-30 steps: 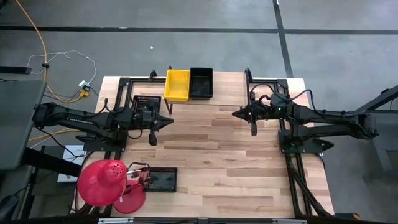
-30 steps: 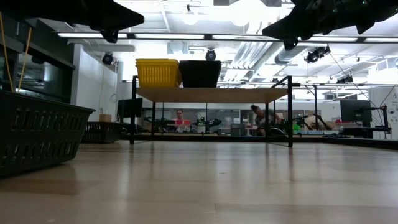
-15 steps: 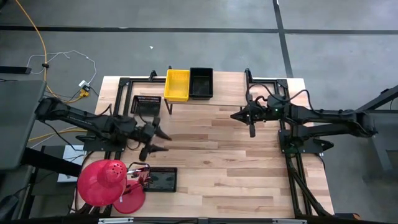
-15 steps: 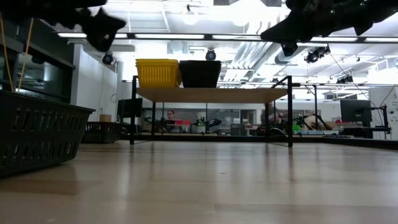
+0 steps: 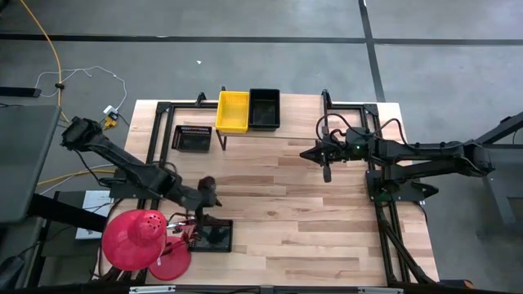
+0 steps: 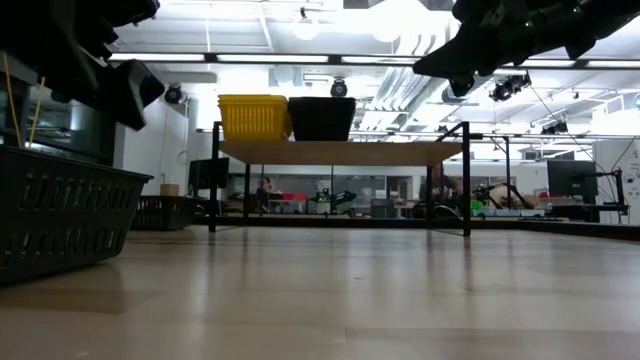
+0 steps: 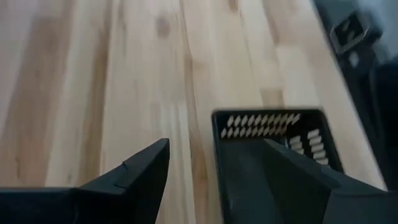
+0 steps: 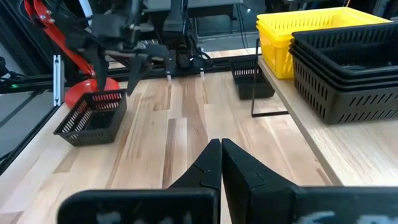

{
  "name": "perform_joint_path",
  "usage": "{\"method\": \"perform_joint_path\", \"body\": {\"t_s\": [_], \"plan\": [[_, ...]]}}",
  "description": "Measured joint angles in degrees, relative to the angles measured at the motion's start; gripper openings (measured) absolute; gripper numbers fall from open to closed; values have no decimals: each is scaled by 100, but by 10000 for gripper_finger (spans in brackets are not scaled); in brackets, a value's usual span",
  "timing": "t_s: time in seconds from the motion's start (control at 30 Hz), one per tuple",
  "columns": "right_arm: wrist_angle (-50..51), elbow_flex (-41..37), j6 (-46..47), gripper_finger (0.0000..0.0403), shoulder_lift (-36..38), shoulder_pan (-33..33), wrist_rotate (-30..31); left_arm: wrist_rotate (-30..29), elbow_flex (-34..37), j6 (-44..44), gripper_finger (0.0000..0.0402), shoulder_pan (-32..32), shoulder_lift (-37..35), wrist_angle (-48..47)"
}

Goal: Stack baskets on shelf by color
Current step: Put the black bin on the shelf

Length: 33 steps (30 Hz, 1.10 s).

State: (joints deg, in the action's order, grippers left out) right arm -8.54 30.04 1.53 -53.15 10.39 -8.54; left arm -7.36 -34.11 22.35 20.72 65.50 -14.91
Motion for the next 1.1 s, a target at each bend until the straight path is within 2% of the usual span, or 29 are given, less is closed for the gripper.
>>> {"method": "perform_joint_path", "body": {"t_s": [0.3,0.6,0.73,0.9,0.93,1.1], "plan": [[-38,0,-27,0,1,7,3,-329,-742,4,239,346,1337,-994],[-54,0,-44,0,1,7,3,165,-800,-90,230,331,1990,-1069],[-73,0,-47,0,1,7,3,269,-801,-134,171,331,2043,-1110],[-87,0,-116,0,1,7,5,273,-802,-609,28,280,2045,-1179],[-93,0,-156,0,1,7,3,251,-802,-680,15,240,2045,-1140],[-132,0,-189,0,1,7,5,-341,-803,-1176,4,-126,1971,-619]]}}
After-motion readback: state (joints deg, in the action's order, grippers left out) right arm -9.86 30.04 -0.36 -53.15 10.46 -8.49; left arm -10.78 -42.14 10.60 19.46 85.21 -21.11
